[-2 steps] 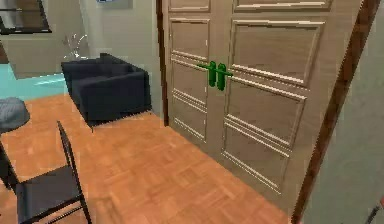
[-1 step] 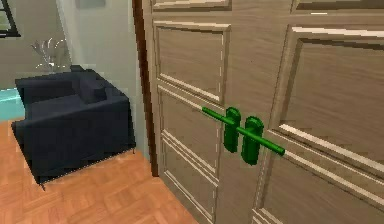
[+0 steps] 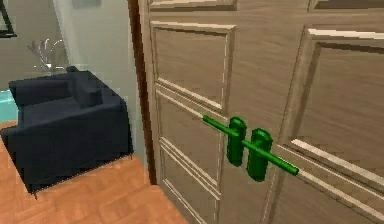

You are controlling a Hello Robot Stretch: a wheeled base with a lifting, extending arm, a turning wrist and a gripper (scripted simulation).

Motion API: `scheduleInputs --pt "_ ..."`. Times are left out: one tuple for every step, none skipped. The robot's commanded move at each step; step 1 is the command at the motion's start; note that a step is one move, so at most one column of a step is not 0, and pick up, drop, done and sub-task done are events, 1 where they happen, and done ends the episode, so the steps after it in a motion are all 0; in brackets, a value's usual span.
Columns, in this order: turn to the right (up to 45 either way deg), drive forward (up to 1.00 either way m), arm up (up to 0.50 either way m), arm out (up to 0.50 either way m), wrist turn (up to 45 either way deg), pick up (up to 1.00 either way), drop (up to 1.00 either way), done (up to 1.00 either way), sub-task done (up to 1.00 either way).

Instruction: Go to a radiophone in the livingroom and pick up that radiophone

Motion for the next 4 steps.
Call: scheduleInputs --pt "-36.0 0.00 0.00 0.00 0.0 0.00 0.00 0.00 0.00" --pt "0.0 1.00 0.00 0.00 0.0 0.00 0.00 0.00 0.00" --pt "6.0 0.00 0.00 0.00 0.0 0.00 0.00 0.00 0.00" --pt "0.0 0.05 0.00 0.00 0.0 0.00 0.00 0.00 0.00"
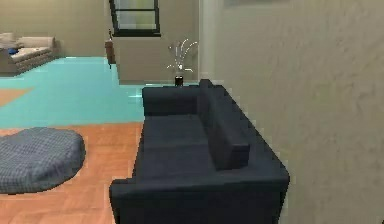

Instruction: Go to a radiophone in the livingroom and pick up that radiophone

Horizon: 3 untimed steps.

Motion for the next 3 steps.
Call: scheduleInputs --pt "-45.0 0.00 0.00 0.00 0.0 0.00 0.00 0.00 0.00" --pt "-18.0 0.00 0.00 0.00 0.0 0.00 0.00 0.00 0.00" --pt "0.0 0.85 0.00 0.00 0.0 0.00 0.00 0.00 0.00"
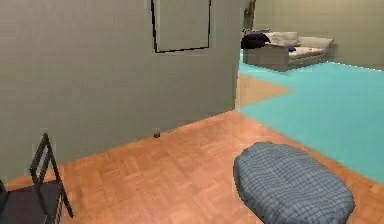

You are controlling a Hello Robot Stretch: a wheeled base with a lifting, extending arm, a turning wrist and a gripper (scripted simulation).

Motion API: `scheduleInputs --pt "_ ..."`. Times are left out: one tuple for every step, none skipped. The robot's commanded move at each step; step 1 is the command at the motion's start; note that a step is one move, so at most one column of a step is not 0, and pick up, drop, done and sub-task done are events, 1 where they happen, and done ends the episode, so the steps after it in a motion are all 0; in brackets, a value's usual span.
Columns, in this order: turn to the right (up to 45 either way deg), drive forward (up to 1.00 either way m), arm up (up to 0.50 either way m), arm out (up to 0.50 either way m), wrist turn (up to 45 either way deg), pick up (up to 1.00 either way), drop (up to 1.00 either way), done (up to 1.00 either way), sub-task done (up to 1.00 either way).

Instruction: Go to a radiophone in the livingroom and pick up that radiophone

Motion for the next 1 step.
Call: scheduleInputs --pt "21.0 0.00 0.00 0.00 0.0 0.00 0.00 0.00 0.00"
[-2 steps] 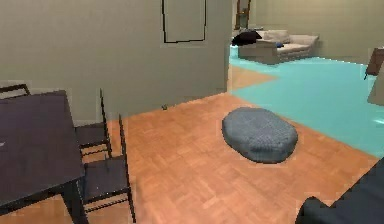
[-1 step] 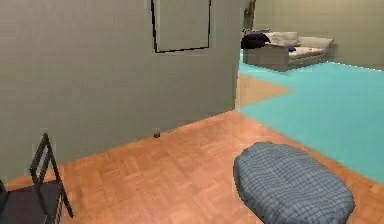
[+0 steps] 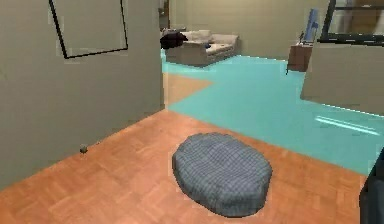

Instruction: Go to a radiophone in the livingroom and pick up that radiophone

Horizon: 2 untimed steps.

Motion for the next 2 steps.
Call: scheduleInputs --pt "0.0 0.55 0.00 0.00 0.0 0.00 0.00 0.00 0.00" --pt "-36.0 0.00 0.00 0.00 0.0 0.00 0.00 0.00 0.00"
